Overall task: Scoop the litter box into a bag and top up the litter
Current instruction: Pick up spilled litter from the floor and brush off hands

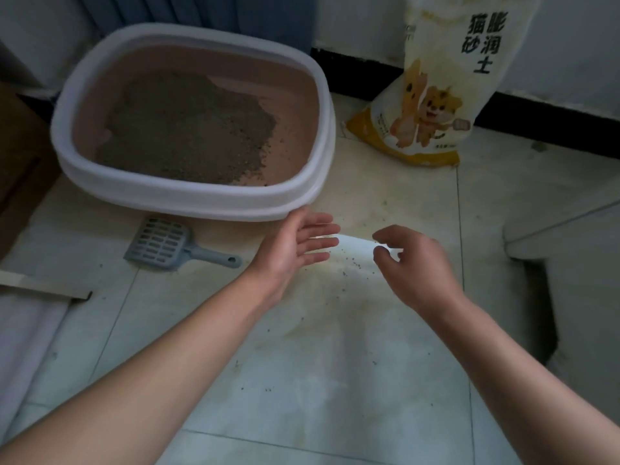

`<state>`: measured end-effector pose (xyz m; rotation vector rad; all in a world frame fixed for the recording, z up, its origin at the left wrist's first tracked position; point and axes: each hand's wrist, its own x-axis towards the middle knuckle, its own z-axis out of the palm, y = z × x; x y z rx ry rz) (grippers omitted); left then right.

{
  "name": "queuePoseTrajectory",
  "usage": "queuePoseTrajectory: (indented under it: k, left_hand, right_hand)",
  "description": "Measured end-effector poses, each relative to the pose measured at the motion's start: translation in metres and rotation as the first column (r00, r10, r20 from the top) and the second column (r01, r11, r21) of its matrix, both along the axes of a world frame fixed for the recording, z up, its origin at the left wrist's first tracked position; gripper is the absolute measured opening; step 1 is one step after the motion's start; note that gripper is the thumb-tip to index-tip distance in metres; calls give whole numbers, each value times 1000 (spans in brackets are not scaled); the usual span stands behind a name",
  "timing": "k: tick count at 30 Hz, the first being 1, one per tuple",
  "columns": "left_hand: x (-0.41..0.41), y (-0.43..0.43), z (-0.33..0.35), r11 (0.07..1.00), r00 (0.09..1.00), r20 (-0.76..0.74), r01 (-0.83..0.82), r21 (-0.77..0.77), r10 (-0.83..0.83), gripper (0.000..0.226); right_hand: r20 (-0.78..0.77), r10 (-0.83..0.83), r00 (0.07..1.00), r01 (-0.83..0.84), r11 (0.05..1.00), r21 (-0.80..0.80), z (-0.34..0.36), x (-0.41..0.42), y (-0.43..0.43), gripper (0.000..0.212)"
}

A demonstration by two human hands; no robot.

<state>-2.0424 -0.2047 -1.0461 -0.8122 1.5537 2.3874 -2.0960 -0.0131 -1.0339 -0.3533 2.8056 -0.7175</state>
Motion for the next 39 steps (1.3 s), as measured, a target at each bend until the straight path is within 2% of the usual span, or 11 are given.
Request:
queuePoseTrajectory:
  k: [4, 13, 17, 26, 35, 37, 39]
  left_hand:
    - [1, -1, -11, 959, 995, 73, -84, 272, 66, 53]
    - [17, -16, -45, 845, 973, 150, -229, 483, 178, 53]
    - [18, -18, -58, 768, 962, 197, -269, 581, 188, 53]
    - [4, -15, -75, 731, 965, 212, -254, 634, 152, 56]
    - [-16, -2, -76, 742, 971, 202, -229, 630, 128, 55]
    - [-19, 0, -77, 746, 971, 201, -227, 626, 127, 55]
    - [-22, 0, -77, 745, 972, 195, -225, 628, 129, 55]
  right_hand:
    - [46, -40, 998, 39, 999, 14, -24, -1, 5, 26]
    - [116, -115, 986, 104, 990, 100, -81, 12, 3, 38]
    - [83, -138, 987, 126, 983, 133, -95, 11, -2, 28]
    - [27, -211, 977, 210, 977, 48, -106, 3, -11, 8]
    - [-31, -11, 999, 19, 966, 256, -103, -4, -13, 16]
    - [1, -46, 999, 46, 985, 169, -102, -3, -11, 15]
    - [35, -123, 992, 123, 992, 0, -98, 0, -12, 13]
